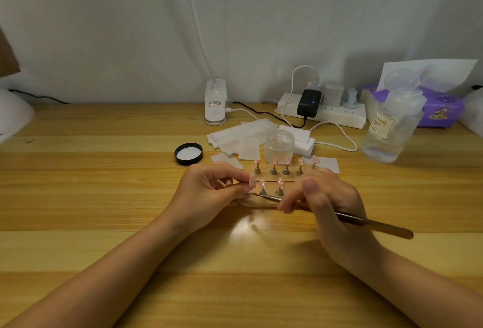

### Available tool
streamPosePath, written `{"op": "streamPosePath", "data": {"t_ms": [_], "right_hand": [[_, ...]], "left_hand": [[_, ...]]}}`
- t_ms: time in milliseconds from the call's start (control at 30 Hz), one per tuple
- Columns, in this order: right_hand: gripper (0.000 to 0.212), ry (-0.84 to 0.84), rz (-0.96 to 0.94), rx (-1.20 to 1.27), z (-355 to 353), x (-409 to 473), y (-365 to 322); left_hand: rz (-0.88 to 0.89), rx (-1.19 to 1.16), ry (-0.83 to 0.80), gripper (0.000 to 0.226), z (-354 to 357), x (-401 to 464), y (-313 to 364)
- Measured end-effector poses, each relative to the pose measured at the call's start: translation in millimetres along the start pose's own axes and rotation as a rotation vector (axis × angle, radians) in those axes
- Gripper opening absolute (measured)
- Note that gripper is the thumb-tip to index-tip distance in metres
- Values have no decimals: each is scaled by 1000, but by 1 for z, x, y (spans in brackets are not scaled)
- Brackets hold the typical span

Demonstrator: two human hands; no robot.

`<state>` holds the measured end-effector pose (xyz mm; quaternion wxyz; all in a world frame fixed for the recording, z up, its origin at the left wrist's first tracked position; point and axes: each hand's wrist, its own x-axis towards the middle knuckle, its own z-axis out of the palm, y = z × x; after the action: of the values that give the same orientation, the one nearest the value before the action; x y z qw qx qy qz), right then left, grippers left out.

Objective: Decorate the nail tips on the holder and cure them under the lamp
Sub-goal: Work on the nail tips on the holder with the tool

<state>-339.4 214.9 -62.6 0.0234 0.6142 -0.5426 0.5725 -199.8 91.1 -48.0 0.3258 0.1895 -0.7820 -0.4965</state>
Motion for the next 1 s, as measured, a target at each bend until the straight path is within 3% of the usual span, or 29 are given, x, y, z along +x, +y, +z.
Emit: {"op": "streamPosePath", "data": {"t_ms": [167,367,533,700,867,1000], "right_hand": [[40,9,34,-37,1,3,0],[58,-1,-26,-16,0,-1,1],[38,11,27,-61,1,3,1],[59,-23,-32,-30,2,-3,3],[41,38,-7,-68,2,2,3],[56,9,-19,-78,2,1,4]], "left_hand": [[9,2,-3,14,0,1,-3],[3,-14,9,13,1,0,-1],[3,-8,10,13,1,1,-3],[-1,2,11,13,1,0,-2],[-5,3,13,13,1,1,-2],[-5,10,7,14,1,1,-1]]}}
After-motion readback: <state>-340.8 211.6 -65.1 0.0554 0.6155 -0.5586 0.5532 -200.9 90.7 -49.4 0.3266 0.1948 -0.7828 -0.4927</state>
